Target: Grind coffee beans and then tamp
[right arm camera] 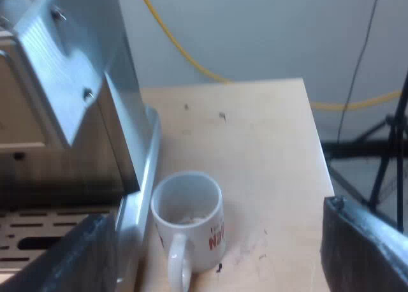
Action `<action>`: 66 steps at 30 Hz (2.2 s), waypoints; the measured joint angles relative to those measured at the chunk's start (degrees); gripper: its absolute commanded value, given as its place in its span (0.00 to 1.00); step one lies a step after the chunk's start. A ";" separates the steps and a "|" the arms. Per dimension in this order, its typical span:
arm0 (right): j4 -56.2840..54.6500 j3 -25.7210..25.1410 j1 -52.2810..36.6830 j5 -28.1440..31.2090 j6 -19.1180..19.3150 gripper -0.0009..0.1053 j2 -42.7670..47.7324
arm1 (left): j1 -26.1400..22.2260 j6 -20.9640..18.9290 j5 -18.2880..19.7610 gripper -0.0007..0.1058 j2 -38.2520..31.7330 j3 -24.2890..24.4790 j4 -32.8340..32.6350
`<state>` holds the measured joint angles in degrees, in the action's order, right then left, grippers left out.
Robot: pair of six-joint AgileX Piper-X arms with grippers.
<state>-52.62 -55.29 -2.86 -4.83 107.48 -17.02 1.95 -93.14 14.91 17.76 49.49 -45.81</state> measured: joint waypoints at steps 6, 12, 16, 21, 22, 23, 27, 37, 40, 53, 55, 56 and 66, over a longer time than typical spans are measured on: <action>-3.31 0.00 0.00 -0.03 0.00 0.65 6.17 | 1.36 -1.22 1.31 0.69 -4.75 0.00 -0.41; -8.08 0.00 0.00 -0.03 0.00 0.65 12.00 | 1.47 -1.19 1.27 0.69 -10.16 0.07 -4.88; -9.91 0.00 0.00 -0.03 0.00 0.65 15.96 | 1.47 -1.19 1.27 0.69 -13.52 0.07 -8.54; -10.64 1.34 0.00 -0.16 0.00 0.65 17.50 | 1.47 -1.19 1.27 0.69 -17.71 0.07 -11.83; -11.72 1.57 0.00 -0.19 0.00 0.65 17.50 | 1.47 -1.19 1.27 0.69 -18.28 0.22 -12.69; -12.74 1.91 0.00 -0.80 0.00 0.65 17.50 | 1.47 -1.19 1.27 0.69 -18.60 0.22 -13.93; -13.18 4.19 0.00 -5.03 0.00 0.65 17.50 | 1.47 -1.19 1.27 0.69 -18.59 0.43 -17.99; -12.88 10.83 0.00 -7.59 0.00 0.65 17.50 | 1.47 -0.79 -0.77 0.69 -18.59 -1.26 -19.58; -12.42 12.98 0.00 -7.59 0.00 0.65 17.50 | 1.47 -0.79 -0.82 0.69 -18.59 -4.52 -19.01; -10.09 20.28 0.00 -7.64 0.00 0.65 17.40 | 1.47 -0.79 -1.04 0.69 -18.47 -19.28 -12.26; -9.92 20.98 0.00 -7.64 0.00 0.65 17.40 | 1.47 -0.79 -1.04 0.69 -18.47 -20.26 -12.26; -9.92 21.13 0.00 -7.64 0.00 0.65 17.40 | 1.47 -0.79 -1.04 0.69 -18.47 -20.53 -12.26; -9.47 24.37 0.00 -7.64 -0.33 0.65 17.40 | 1.47 -0.79 -1.04 0.69 -18.47 -21.30 -10.99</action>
<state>-62.09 -30.92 -2.86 -12.47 107.16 0.38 3.43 -93.93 13.87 -0.71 28.20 -56.81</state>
